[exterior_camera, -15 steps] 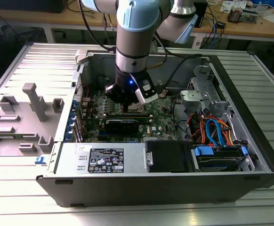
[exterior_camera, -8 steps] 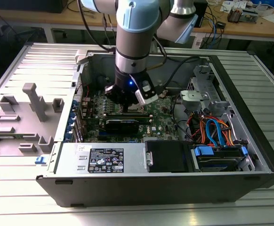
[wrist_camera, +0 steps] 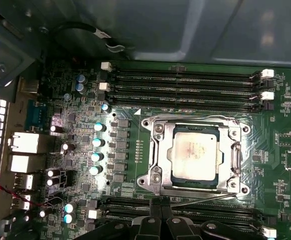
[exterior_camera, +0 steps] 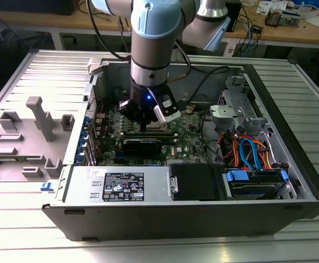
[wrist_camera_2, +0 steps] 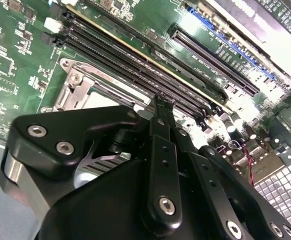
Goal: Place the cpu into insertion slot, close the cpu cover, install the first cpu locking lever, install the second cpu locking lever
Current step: 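Install the second cpu locking lever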
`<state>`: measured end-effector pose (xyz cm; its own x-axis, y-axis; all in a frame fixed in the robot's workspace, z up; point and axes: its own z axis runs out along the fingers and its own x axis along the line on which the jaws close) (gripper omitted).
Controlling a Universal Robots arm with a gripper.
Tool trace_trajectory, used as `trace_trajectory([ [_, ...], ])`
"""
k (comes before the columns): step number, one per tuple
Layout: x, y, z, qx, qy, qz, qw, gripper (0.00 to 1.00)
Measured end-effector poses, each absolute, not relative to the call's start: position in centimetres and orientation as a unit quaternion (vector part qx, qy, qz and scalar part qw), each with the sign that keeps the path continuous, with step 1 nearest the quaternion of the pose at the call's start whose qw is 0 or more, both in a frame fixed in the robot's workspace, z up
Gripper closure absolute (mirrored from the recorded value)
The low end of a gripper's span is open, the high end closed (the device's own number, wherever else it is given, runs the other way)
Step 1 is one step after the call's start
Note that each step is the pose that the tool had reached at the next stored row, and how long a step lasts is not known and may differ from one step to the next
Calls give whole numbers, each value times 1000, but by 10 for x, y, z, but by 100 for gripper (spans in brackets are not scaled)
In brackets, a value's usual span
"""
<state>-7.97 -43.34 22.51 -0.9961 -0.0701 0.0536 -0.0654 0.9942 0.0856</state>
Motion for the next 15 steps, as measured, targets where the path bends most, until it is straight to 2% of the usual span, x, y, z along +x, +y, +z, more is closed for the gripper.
trace_trajectory([
  [7,-88,-433,222,34,-998,-44,28,89],
  [10,-88,-433,220,34,-998,-49,28,89],
  [12,-89,-433,217,34,-997,-60,28,89],
  [15,-90,-433,215,35,-997,-60,28,89],
])
